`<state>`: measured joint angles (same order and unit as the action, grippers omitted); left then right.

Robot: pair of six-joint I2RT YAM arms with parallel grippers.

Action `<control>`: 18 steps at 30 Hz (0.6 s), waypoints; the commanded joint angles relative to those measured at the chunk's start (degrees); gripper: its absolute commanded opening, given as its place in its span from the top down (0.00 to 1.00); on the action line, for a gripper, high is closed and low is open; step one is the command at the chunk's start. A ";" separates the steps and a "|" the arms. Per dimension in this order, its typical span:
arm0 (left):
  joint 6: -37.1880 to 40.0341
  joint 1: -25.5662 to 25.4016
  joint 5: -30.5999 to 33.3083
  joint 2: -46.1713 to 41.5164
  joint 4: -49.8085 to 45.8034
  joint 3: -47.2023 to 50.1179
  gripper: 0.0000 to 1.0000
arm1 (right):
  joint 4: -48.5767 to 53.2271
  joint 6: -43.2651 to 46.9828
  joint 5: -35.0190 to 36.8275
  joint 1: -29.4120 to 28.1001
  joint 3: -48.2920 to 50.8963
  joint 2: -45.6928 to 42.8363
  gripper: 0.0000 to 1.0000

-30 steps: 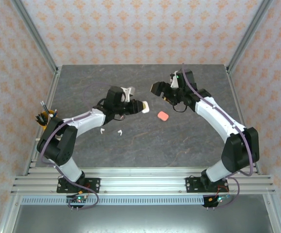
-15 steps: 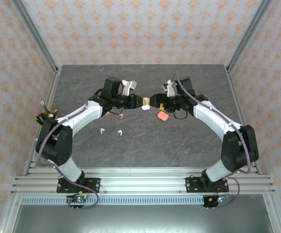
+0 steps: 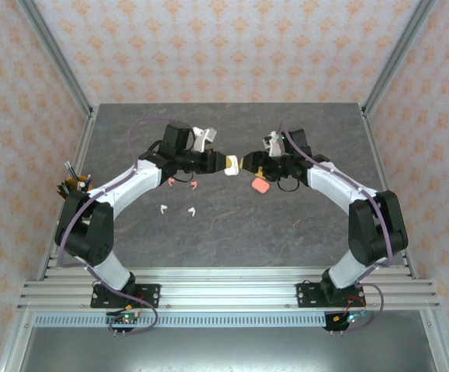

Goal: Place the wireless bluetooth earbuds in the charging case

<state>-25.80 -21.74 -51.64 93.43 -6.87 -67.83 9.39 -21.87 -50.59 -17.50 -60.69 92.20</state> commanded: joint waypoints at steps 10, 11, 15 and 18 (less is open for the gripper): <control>1.58 0.03 -2.75 -2.59 0.25 -2.91 1.00 | -8.12 -8.06 -6.45 4.05 3.12 -6.89 0.37; 1.42 0.03 -2.84 -2.47 0.47 -2.92 1.00 | -8.73 -8.90 -6.86 3.96 2.96 -7.61 0.37; 1.24 0.03 -2.42 -2.03 0.63 -3.36 1.00 | -8.83 -10.00 -7.16 2.73 1.05 -8.75 0.37; 1.16 0.03 -2.50 -1.66 0.95 -3.65 1.00 | -8.54 -10.08 -6.86 0.85 -0.54 -8.20 0.37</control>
<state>-25.39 -21.74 -53.15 91.26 -7.05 -69.38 2.90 -30.92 -56.01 -15.05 -59.07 84.29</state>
